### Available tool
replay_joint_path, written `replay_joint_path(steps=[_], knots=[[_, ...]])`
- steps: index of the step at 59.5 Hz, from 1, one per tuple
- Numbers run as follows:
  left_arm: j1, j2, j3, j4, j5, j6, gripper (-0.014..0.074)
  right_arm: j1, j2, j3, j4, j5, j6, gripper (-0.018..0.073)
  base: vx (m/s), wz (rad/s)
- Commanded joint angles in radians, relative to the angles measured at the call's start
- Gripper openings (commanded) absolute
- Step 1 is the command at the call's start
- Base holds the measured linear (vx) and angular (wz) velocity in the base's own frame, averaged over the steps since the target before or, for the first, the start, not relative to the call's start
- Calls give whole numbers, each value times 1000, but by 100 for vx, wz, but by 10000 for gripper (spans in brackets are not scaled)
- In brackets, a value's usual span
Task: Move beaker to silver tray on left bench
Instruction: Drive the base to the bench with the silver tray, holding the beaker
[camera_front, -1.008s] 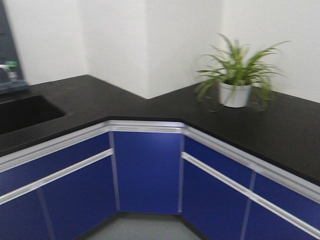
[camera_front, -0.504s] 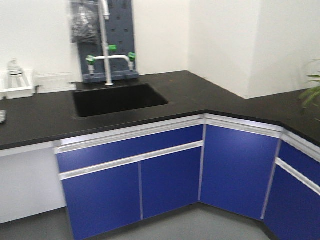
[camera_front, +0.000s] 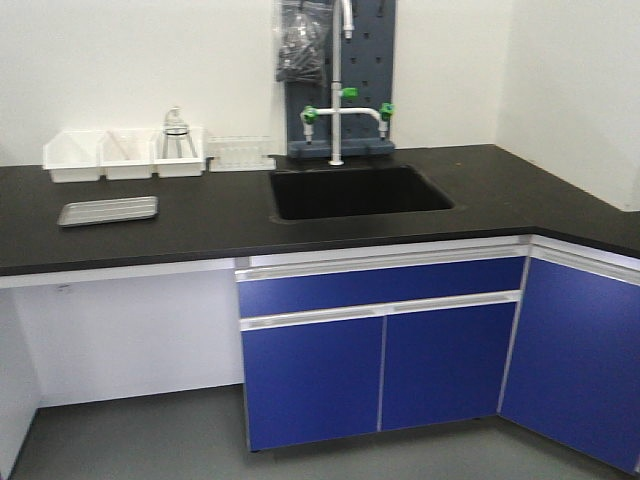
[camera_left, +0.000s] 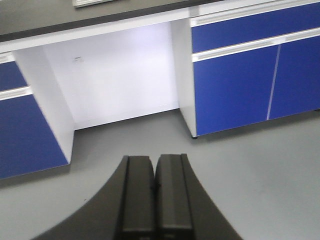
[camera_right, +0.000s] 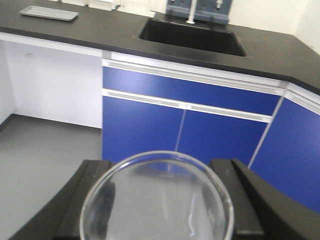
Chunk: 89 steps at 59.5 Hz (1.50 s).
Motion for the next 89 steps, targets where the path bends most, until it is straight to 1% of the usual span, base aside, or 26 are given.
replay_joint_path(steps=[1,32,66,77,89], knots=[[-6,-7,20,-3,-75,-2,1,-3,4,-30,-23,-74,-5,-11,-3,34],[-6,-7,20,-3,-75,-2,1,-3,4,-30,-23,-74,-5,-11,6,40],[-6,-7,20,-3,-75,-2,1,-3,4,-30,-23,-73,-5,-11,24,58],[-6,-7,20,-3,-75,-2,1,-3,4,-30,-23,-73,-5,-11,35,21],[-6,-7,20,-3,-75,-2,1,-3,4,-30,-23,-73,-5,-11,42,-9]])
